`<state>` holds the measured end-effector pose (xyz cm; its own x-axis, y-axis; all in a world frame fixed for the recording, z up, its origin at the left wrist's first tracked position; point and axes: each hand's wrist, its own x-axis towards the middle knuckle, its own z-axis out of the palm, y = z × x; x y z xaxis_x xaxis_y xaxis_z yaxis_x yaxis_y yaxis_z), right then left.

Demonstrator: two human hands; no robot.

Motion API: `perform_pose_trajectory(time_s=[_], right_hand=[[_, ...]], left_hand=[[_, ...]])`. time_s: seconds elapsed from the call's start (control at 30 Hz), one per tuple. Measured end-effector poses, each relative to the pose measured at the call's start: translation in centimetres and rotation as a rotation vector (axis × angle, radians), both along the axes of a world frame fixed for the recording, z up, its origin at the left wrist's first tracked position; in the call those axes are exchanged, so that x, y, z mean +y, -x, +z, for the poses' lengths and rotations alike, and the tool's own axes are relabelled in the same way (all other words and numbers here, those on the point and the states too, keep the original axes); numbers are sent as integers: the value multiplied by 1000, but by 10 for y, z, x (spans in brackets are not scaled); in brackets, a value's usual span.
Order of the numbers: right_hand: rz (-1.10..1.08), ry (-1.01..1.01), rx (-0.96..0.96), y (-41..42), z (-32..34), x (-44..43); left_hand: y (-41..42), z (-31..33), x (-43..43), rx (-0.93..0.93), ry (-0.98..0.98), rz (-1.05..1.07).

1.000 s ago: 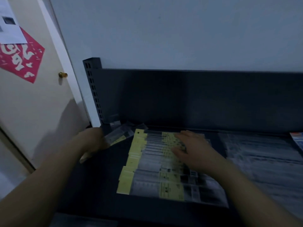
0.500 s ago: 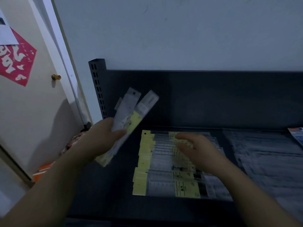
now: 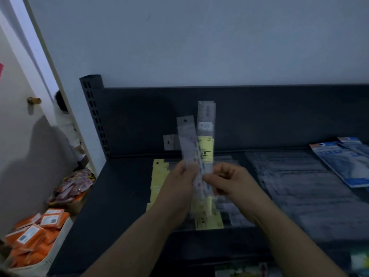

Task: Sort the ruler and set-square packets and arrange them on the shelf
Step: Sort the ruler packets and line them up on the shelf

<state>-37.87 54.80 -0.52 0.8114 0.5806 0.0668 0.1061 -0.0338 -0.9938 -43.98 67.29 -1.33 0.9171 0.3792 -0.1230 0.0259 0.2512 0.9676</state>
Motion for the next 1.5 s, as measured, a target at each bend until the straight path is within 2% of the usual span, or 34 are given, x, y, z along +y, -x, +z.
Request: perform_pose_trajectory(time_s=[0.13, 0.3, 0.37, 0.43, 0.57, 0.73, 0.87, 0.97, 1.07, 1.17, 1.23, 1.33, 1.4, 1.5], right_hand=[[49, -29, 38, 2, -7, -19], [37, 38, -12, -5, -10, -45], [40, 47, -13, -11, -9, -56], [32, 44, -6, -16, -7, -67], [28, 49, 6, -29, -7, -92], [202, -33, 125, -39, 0, -124], [227, -28, 101, -44, 4, -140], [158, -10, 102, -48, 5, -142], [149, 46, 116, -47, 4, -142], [140, 177, 1, -47, 8, -148], [48, 220, -99, -53, 16, -153], [-127, 83, -41, -75, 29, -154], [-137, -16, 50, -88, 39, -151], [-127, -40, 77, -99, 43, -149]], left_hand=[[-2, -2, -23, -20, 85, -60], [-12, 8, -22, -108, -143, 70], [-17, 13, -21, -160, -169, 118], [-22, 18, -25, -177, -117, 137], [-35, 21, -35, -142, 133, 103], [-51, 32, -62, -189, 53, 152], [-62, 34, -82, -166, 88, 238], [-56, 27, -108, -59, 217, 114], [-50, 16, -134, 32, 58, -3], [-46, 15, -140, 39, 37, 36], [-40, 19, -136, 57, -12, 9], [-24, 28, -133, 90, -98, -156], [-13, 31, -132, 127, -146, -256], [4, 29, -128, 168, -232, -300]])
